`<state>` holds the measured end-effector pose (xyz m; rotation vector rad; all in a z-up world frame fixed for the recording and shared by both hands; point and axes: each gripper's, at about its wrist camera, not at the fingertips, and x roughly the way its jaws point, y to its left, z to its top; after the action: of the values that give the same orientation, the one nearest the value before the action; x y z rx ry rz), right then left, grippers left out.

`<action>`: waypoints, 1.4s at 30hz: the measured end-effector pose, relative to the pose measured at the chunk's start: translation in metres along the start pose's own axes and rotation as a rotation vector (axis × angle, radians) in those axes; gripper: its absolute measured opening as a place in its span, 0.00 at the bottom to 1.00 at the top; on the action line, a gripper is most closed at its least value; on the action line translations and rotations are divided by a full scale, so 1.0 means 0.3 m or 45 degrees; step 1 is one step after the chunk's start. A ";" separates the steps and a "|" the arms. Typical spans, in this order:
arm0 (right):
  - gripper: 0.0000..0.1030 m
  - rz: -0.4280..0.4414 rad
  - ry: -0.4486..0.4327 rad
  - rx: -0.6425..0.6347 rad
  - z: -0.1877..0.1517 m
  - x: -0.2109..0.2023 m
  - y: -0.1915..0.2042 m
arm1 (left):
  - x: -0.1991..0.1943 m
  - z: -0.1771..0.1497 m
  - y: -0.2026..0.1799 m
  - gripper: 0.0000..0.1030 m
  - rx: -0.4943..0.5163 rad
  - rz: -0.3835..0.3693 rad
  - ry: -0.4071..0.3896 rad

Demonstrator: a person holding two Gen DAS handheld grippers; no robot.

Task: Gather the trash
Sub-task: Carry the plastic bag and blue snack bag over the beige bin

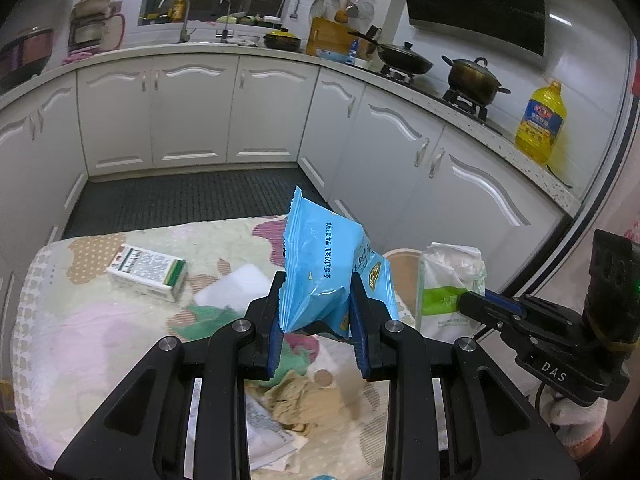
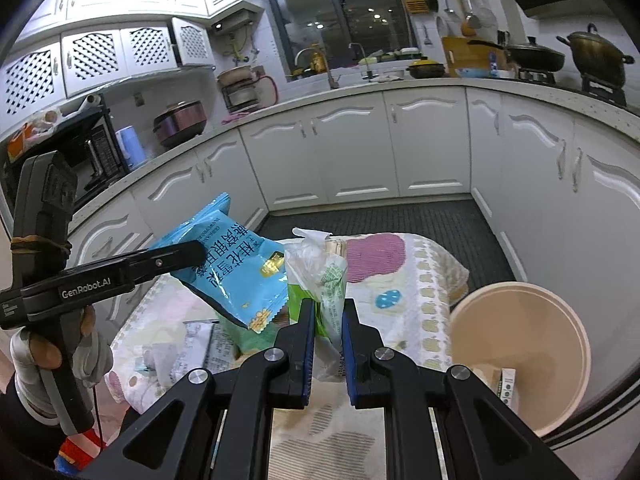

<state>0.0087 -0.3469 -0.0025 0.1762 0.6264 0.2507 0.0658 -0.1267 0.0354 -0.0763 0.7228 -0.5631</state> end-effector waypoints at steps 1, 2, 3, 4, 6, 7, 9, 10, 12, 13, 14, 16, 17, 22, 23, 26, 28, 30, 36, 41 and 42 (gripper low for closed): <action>0.11 -0.006 -0.001 0.005 -0.001 -0.004 -0.010 | 0.007 0.002 -0.009 0.25 0.004 -0.004 0.003; 0.11 -0.016 -0.002 0.012 -0.004 -0.010 -0.024 | 0.015 0.003 -0.020 0.25 0.010 -0.007 0.006; 0.12 -0.024 -0.002 0.016 -0.006 -0.014 -0.033 | 0.020 0.002 -0.026 0.25 0.016 -0.011 0.008; 0.12 -0.033 -0.002 0.019 -0.010 -0.019 -0.043 | 0.028 0.002 -0.038 0.25 0.022 -0.015 0.011; 0.12 -0.053 -0.002 0.032 -0.017 -0.028 -0.068 | 0.044 0.003 -0.062 0.25 0.034 -0.023 0.019; 0.11 -0.062 -0.002 0.040 -0.022 -0.033 -0.083 | 0.053 0.003 -0.073 0.25 0.041 -0.027 0.023; 0.11 -0.080 -0.001 0.054 -0.031 -0.042 -0.108 | 0.070 0.000 -0.096 0.25 0.054 -0.035 0.031; 0.11 -0.090 -0.001 0.060 -0.034 -0.045 -0.120 | 0.082 0.000 -0.111 0.25 0.061 -0.040 0.037; 0.12 -0.110 0.000 0.077 -0.044 -0.053 -0.152 | 0.102 0.000 -0.131 0.25 0.069 -0.048 0.046; 0.12 -0.118 0.001 0.085 -0.048 -0.056 -0.167 | 0.116 0.001 -0.147 0.25 0.076 -0.054 0.052; 0.12 -0.125 0.002 0.094 -0.051 -0.057 -0.180 | 0.126 0.000 -0.158 0.25 0.080 -0.058 0.056; 0.12 -0.148 0.007 0.110 -0.061 -0.062 -0.214 | 0.148 -0.002 -0.180 0.25 0.090 -0.065 0.065; 0.12 -0.158 0.010 0.117 -0.063 -0.061 -0.227 | 0.160 -0.003 -0.195 0.25 0.096 -0.067 0.071; 0.12 -0.212 0.024 0.150 -0.091 -0.069 -0.299 | 0.226 -0.006 -0.252 0.25 0.120 -0.084 0.102; 0.12 -0.224 0.028 0.157 -0.098 -0.069 -0.315 | 0.240 -0.007 -0.264 0.25 0.125 -0.088 0.110; 0.12 -0.258 0.044 0.182 -0.118 -0.066 -0.360 | 0.283 -0.010 -0.301 0.25 0.143 -0.098 0.132; 0.12 -0.285 0.055 0.192 -0.130 -0.058 -0.383 | 0.317 -0.015 -0.327 0.25 0.155 -0.105 0.151; 0.12 -0.306 0.067 0.209 -0.145 -0.054 -0.412 | 0.344 -0.019 -0.349 0.25 0.164 -0.109 0.167; 0.12 -0.378 0.103 0.241 -0.183 -0.034 -0.495 | 0.431 -0.033 -0.414 0.25 0.195 -0.119 0.211; 0.12 -0.408 0.124 0.283 -0.206 -0.012 -0.543 | 0.505 -0.051 -0.448 0.25 0.212 -0.118 0.251; 0.12 -0.416 0.129 0.289 -0.212 -0.008 -0.554 | 0.519 -0.055 -0.452 0.25 0.214 -0.116 0.259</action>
<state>-0.0016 -0.5007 -0.0914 0.2765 0.7734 -0.1285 0.0873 -0.3198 -0.0365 0.1065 0.8694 -0.7239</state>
